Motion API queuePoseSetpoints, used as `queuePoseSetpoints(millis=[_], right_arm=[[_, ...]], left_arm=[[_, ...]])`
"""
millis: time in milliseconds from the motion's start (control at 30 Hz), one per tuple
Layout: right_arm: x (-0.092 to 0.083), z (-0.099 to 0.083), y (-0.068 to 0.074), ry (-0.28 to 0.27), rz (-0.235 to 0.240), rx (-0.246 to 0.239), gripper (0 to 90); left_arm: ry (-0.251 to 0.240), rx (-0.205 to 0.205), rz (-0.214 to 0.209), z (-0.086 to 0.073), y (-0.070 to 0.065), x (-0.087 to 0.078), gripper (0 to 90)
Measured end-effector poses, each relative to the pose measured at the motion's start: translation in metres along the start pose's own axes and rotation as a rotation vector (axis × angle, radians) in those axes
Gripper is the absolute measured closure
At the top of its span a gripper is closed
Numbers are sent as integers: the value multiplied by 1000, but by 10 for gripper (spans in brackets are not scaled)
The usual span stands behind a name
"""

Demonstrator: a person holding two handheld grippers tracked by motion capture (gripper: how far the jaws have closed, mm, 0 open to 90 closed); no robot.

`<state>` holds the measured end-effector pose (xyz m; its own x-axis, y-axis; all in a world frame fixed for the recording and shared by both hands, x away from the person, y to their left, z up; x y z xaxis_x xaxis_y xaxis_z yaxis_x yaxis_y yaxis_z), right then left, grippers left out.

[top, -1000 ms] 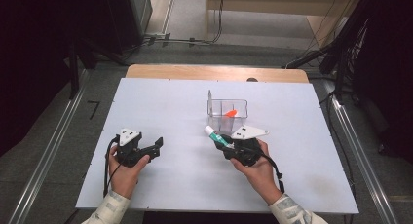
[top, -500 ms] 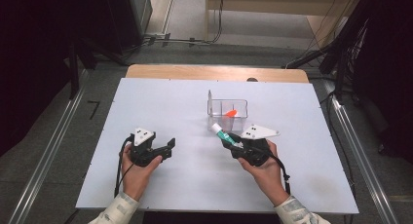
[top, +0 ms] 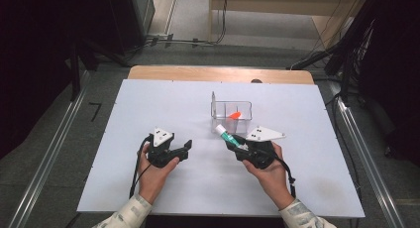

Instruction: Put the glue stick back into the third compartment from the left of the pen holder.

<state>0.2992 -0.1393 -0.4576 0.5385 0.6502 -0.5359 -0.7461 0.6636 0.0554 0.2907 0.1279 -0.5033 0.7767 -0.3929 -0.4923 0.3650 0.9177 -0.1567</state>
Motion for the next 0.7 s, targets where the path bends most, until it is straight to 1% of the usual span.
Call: queuePoseSetpoints(millis=[67,200,367,433,533,700], right_arm=[[0,0,0,0,2,1,637],[1,0,0,0,3,-1,637],[1,0,0,0,6,-3,637],[1,0,1,0,7,-2,637],[2,0,1,3,10,-1,637],[3,0,2,1,14,-6,637]], left_arm=[[-15,0,-8,2,-4,1,362],[-28,2,-39,5,-11,5,454],[-28,12,-80,8,-19,9,594],[-21,25,-87,9,-22,11,647],[-14,38,-102,10,-28,14,696],[-4,62,-115,11,-37,21,767]])
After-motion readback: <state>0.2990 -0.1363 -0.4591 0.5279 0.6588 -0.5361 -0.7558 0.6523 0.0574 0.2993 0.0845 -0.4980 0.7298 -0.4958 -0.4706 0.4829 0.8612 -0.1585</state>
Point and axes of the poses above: each handheld gripper's, and its own axes: x roughly forward along the jaws, z roughly out of its top, y roughly to its left, the point moved 2 cm from there along x, roughly forward along the jaws
